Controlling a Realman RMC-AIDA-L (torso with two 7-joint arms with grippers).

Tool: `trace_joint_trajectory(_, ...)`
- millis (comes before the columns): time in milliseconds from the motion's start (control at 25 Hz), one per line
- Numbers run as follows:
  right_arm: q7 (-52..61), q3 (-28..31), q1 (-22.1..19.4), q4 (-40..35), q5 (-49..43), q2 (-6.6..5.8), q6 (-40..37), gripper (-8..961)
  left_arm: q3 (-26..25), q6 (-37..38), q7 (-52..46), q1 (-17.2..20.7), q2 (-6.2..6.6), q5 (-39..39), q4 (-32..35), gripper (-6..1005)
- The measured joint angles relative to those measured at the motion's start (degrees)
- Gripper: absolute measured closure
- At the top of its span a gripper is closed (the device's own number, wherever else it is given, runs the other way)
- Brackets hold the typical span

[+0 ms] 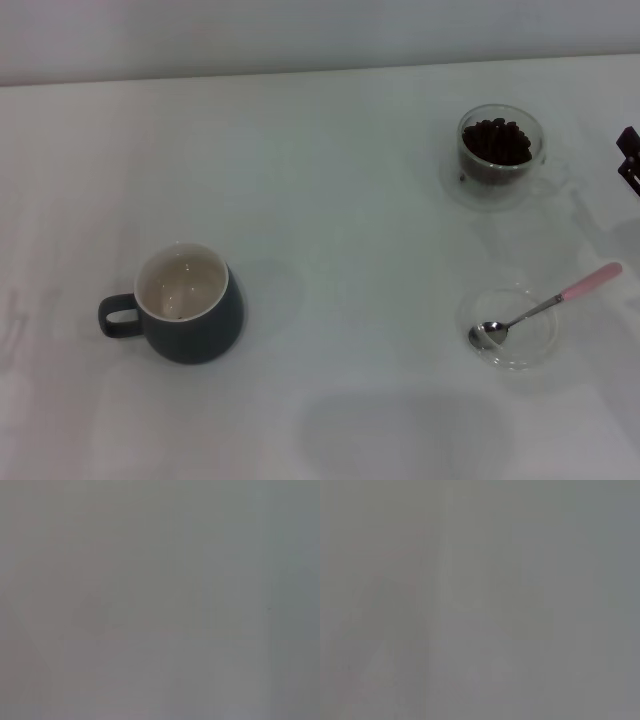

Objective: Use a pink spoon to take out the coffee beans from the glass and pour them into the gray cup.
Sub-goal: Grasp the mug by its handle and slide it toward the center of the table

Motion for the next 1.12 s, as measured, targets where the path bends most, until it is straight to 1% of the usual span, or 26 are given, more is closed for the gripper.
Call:
trace_joint_trajectory(400, -0.1, 0.0, 0.1, 0.0, 0.0, 0.00, -0.7, 155, 0.5, -1.8, 0.0, 0.1, 0.00, 0.0, 0.0, 117)
trace_joint_trajectory(520, -0.1, 0.0, 0.2, -0.1, 0.0, 0.00, -1.1, 154, 3.6, -2.1, 0.0, 0.5, 0.01, 0.0, 0.0, 120)
trace_joint_trajectory(600, -0.1, 0.1, 0.2, -0.4, 0.0, 0.00, -1.2, 154, 6.7, -2.1, 0.2, 0.8, 0.08, 0.0, 0.0, 122)
trace_joint_trajectory(720, -0.2, 0.4, 0.4, -0.6, 0.2, 0.00, -1.3, 154, 9.0, -3.2, 0.3, 1.3, 0.07, 0.7, 0.0, 125)
trace_joint_trajectory(880, -0.2, 0.5, 0.7, -1.1, 0.3, 0.00, -1.4, 154, 9.1, -6.5, 0.0, 1.6, -0.06, 3.5, 0.4, 129)
trace_joint_trajectory(1120, -0.2, 0.5, 1.3, -1.3, 0.3, 0.00, -1.8, 154, 9.1, -10.5, -0.1, 0.5, -0.08, 7.5, 0.6, 134)
